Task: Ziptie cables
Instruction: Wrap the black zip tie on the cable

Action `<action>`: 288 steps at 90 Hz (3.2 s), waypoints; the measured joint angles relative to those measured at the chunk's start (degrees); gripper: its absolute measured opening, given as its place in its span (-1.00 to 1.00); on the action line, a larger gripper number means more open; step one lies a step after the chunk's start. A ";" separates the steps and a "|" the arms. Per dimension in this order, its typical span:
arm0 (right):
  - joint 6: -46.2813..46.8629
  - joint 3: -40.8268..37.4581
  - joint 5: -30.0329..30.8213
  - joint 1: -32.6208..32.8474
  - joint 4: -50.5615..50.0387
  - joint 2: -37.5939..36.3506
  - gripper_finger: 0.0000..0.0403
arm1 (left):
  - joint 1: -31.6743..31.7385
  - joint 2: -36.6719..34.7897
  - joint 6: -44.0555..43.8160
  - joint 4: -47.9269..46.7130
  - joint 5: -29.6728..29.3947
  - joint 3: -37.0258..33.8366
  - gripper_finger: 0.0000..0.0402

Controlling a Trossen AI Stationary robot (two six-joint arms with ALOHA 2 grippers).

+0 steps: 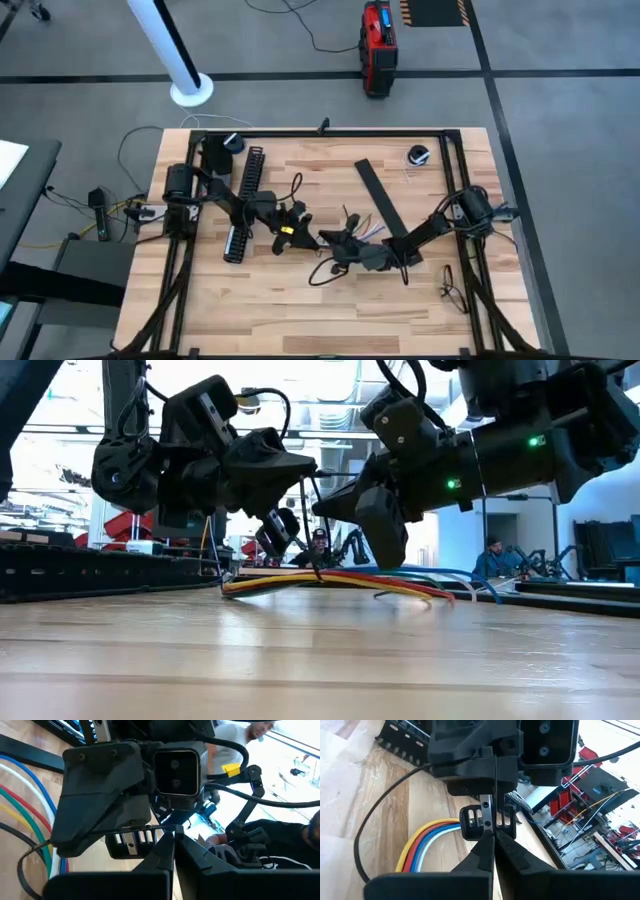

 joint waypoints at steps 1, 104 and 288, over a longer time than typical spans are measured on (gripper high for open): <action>-0.08 0.00 -0.01 -0.01 0.01 0.00 -1.00 | 0.00 0.00 0.00 0.01 0.00 0.00 -1.00; -0.19 0.90 1.49 0.86 -2.47 0.02 -1.00 | 0.00 0.00 -0.07 0.18 -0.35 -0.02 -1.00; -1.60 1.84 -0.25 0.32 -1.33 0.02 -1.00 | -0.04 0.00 -0.33 -0.61 -0.11 -0.04 -1.00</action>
